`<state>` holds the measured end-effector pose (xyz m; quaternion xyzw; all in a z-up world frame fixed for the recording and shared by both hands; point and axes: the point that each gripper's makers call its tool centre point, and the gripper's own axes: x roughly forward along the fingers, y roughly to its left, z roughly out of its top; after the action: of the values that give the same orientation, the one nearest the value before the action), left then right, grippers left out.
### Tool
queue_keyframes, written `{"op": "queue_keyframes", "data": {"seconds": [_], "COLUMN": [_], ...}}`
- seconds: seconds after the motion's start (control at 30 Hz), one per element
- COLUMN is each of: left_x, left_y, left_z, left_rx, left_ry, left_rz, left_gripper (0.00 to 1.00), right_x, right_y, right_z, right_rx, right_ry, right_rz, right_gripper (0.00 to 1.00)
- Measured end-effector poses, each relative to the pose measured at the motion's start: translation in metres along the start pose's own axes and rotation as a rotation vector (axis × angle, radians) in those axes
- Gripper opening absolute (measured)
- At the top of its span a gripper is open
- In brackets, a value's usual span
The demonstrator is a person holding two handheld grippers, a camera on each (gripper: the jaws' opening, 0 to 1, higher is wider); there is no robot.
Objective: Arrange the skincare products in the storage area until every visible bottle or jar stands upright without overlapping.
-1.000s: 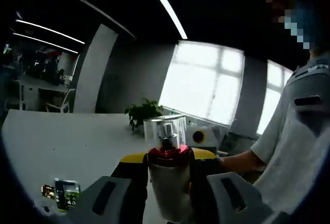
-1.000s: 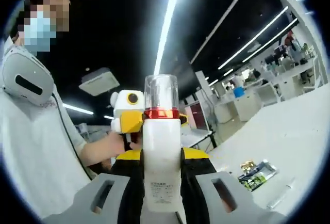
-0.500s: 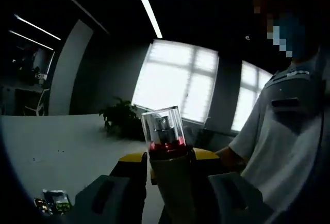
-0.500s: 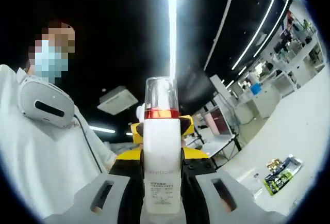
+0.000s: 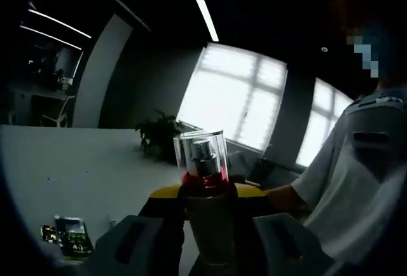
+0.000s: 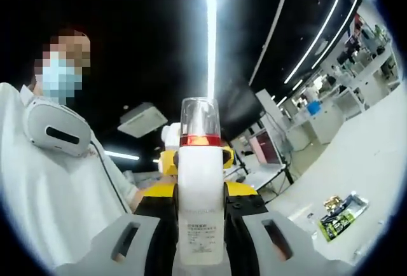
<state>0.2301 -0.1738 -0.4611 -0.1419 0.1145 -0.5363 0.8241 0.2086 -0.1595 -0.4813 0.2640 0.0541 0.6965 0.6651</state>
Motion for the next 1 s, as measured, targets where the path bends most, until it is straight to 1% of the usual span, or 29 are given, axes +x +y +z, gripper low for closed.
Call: {"op": "queue_keyframes", "data": {"seconds": [0.07, 0.13, 0.17, 0.2, 0.23, 0.27, 0.3, 0.37, 0.4, 0.47, 0.53, 0.57, 0.6, 0.63, 0.67, 0.7, 0.73, 0.8, 0.9, 0.93, 1.0], "left_x": [0.001, 0.003, 0.004, 0.005, 0.007, 0.009, 0.012, 0.014, 0.014, 0.015, 0.014, 0.014, 0.012, 0.011, 0.010, 0.011, 0.011, 0.013, 0.015, 0.015, 0.014], "left_y": [0.001, 0.004, 0.006, 0.008, 0.009, 0.011, 0.014, 0.019, 0.024, 0.031, 0.041, 0.044, 0.051, 0.055, 0.060, 0.062, 0.065, 0.065, 0.067, 0.067, 0.068], "left_z": [0.002, 0.002, 0.000, -0.003, -0.008, -0.011, -0.013, -0.016, -0.017, -0.018, -0.018, -0.018, -0.018, -0.017, -0.016, -0.014, -0.012, -0.012, -0.010, -0.010, -0.009], "left_rx": [-0.002, 0.000, 0.022, 0.059, 0.099, 0.123, 0.139, 0.125, 0.109, 0.090, 0.072, 0.064, 0.054, 0.026, 0.014, 0.012, 0.011, 0.022, 0.048, 0.051, 0.051], "left_ry": [-0.008, -0.004, 0.012, 0.035, 0.067, 0.087, 0.097, 0.101, 0.099, 0.089, 0.077, 0.073, 0.065, 0.056, 0.045, 0.031, 0.016, 0.019, 0.019, 0.017, 0.002], "left_rz": [0.014, 0.040, 0.060, 0.081, 0.104, 0.120, 0.151, 0.182, 0.208, 0.251, 0.314, 0.341, 0.391, 0.420, 0.460, 0.474, 0.502, 0.525, 0.572, 0.582, 0.601], "left_gripper": [0.24, 0.24, 0.24, 0.24, 0.24, 0.24, 0.24, 0.24, 0.24, 0.24, 0.23, 0.23, 0.23, 0.23, 0.23, 0.23, 0.23, 0.23, 0.23, 0.23, 0.23], "right_x": [-0.001, -0.002, -0.002, -0.003, -0.003, -0.004, -0.004, -0.005, -0.007, -0.008, -0.011, -0.012, -0.014, -0.015, -0.016, -0.015, -0.016, -0.015, -0.010, -0.009, -0.009], "right_y": [-0.002, -0.006, -0.010, -0.014, -0.016, -0.020, -0.023, -0.029, -0.033, -0.039, -0.047, -0.052, -0.055, -0.059, -0.061, -0.062, -0.065, -0.068, -0.071, -0.074, -0.076], "right_z": [0.003, 0.003, 0.002, -0.002, -0.003, -0.007, -0.009, -0.012, -0.012, -0.011, -0.011, -0.011, -0.010, -0.009, -0.010, -0.007, -0.007, -0.005, -0.008, -0.008, -0.006], "right_rx": [-0.010, -0.032, -0.046, -0.085, -0.101, -0.138, -0.148, -0.172, -0.191, -0.232, -0.261, -0.240, -0.242, -0.233, -0.213, -0.248, -0.259, -0.303, -0.363, -0.394, -0.444], "right_ry": [0.001, 0.023, 0.041, 0.080, 0.096, 0.142, 0.160, 0.186, 0.199, 0.204, 0.192, 0.174, 0.153, 0.125, 0.106, 0.087, 0.087, 0.093, 0.136, 0.154, 0.166], "right_rz": [-0.023, -0.061, -0.086, -0.124, -0.134, -0.168, -0.192, -0.246, -0.286, -0.347, -0.435, -0.495, -0.534, -0.584, -0.618, -0.647, -0.675, -0.723, -0.762, -0.792, -0.837], "right_gripper": [0.26, 0.27, 0.27, 0.28, 0.29, 0.30, 0.30, 0.31, 0.31, 0.31, 0.31, 0.30, 0.30, 0.29, 0.28, 0.28, 0.28, 0.29, 0.33, 0.34, 0.32]}}
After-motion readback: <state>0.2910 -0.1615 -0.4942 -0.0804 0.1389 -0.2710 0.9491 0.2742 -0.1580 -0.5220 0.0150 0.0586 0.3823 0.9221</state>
